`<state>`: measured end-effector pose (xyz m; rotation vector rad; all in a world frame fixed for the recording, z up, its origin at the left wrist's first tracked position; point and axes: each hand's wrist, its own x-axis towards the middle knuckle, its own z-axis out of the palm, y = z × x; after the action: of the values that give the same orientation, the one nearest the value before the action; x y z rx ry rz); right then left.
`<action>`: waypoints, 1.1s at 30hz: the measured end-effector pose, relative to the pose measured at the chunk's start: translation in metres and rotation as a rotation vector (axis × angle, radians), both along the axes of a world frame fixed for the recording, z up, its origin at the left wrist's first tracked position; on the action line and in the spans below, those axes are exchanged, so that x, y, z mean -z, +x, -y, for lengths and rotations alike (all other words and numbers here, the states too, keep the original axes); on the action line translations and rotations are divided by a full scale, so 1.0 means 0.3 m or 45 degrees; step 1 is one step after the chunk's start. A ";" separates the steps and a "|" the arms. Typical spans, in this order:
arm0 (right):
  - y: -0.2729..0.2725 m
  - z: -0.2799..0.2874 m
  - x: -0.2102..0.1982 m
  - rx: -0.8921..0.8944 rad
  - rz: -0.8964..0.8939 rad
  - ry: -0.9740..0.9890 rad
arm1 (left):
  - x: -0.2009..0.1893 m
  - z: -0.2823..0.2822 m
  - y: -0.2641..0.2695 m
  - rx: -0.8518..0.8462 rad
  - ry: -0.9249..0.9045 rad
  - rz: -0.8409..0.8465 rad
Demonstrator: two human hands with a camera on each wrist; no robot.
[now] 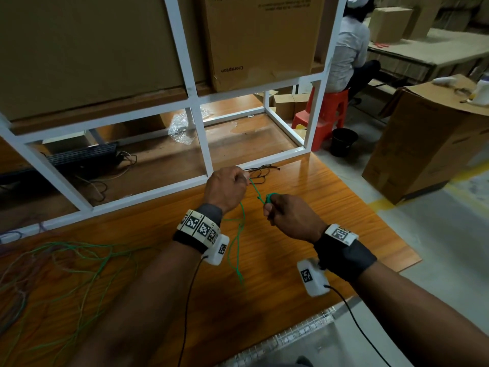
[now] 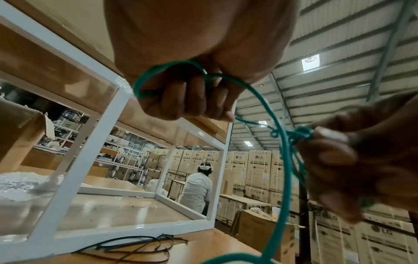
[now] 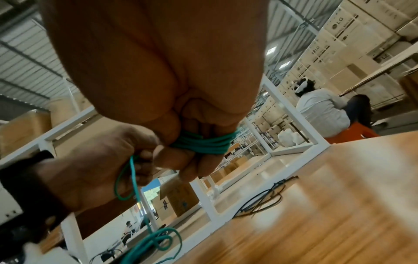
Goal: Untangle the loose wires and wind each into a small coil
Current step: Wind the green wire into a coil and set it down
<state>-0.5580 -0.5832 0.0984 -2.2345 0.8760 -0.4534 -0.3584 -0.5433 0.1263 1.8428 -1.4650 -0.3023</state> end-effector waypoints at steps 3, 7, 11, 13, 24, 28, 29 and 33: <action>-0.016 -0.004 -0.006 -0.091 0.181 0.389 | 0.007 0.016 0.033 0.074 0.109 -0.070; -0.036 -0.032 -0.002 -0.181 0.535 1.225 | 0.024 0.010 0.013 0.235 0.164 -0.140; -0.038 -0.052 -0.021 -0.227 0.842 1.712 | 0.075 0.023 -0.010 0.381 0.157 -0.201; -0.036 -0.036 -0.047 -0.226 1.115 1.899 | 0.104 0.014 -0.030 0.409 0.130 -0.350; 0.011 0.123 -0.027 0.377 1.372 0.903 | 0.169 -0.089 -0.147 0.481 0.373 -0.947; -0.017 0.158 0.047 0.337 0.396 -0.152 | 0.111 -0.129 -0.152 0.402 0.318 -1.044; -0.028 0.165 0.062 0.245 0.231 -0.250 | 0.108 -0.134 -0.141 0.359 0.330 -0.961; -0.063 0.161 0.084 -0.097 -0.240 -0.276 | 0.103 -0.139 -0.049 0.202 0.316 -0.504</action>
<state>-0.5771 -0.6314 0.0732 -2.5329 0.8677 -0.3183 -0.3732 -0.5015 0.0955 1.7282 -1.3382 -0.9083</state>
